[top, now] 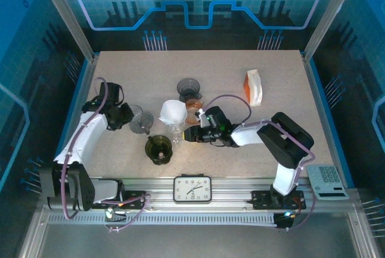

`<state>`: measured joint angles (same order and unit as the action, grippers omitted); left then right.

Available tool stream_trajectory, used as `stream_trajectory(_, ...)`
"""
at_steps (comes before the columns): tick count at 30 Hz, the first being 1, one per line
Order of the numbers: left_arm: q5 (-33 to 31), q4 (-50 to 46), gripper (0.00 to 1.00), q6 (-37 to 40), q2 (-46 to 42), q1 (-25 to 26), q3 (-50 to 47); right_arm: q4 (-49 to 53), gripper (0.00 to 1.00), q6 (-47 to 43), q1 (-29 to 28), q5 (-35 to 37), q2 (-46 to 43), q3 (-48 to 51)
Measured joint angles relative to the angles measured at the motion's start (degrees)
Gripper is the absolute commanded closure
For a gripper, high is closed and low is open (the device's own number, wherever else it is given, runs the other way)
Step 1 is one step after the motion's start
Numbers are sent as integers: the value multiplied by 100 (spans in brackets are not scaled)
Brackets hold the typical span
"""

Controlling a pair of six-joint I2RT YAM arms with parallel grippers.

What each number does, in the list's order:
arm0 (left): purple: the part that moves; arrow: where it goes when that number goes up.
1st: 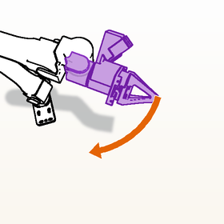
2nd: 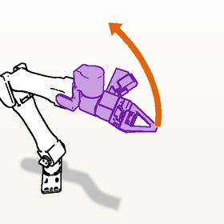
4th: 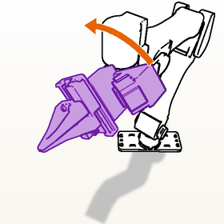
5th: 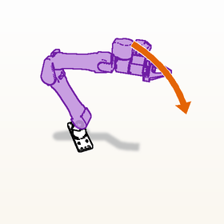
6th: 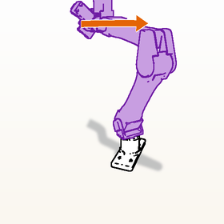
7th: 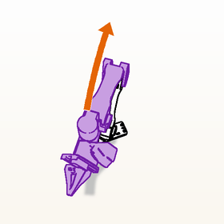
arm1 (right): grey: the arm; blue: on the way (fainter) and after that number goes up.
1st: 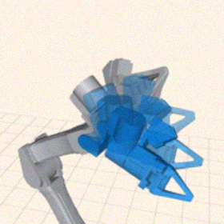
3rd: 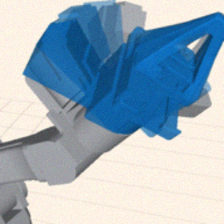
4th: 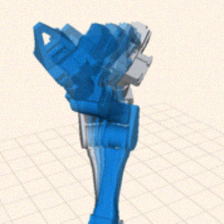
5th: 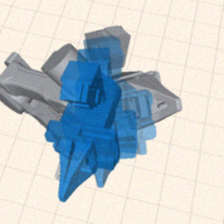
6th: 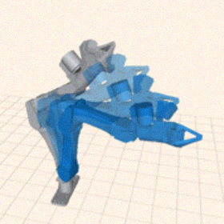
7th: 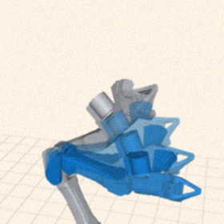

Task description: Place the coffee filter in the dripper

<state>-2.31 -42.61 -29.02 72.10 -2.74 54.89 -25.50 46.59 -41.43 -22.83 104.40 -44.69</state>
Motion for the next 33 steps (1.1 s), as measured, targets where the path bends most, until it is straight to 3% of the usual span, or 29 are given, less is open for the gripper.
stream_trajectory(7,2,-87,100,74,-39,-280,0,-116,56,199,-72,146,581,-623)
stream_trajectory(25,24,-107,100,94,-103,-323,-76,72,57,533,-107,466,1810,-2430)
stream_trajectory(33,72,-109,100,94,-170,-343,-81,129,51,667,-175,544,1921,-2610)
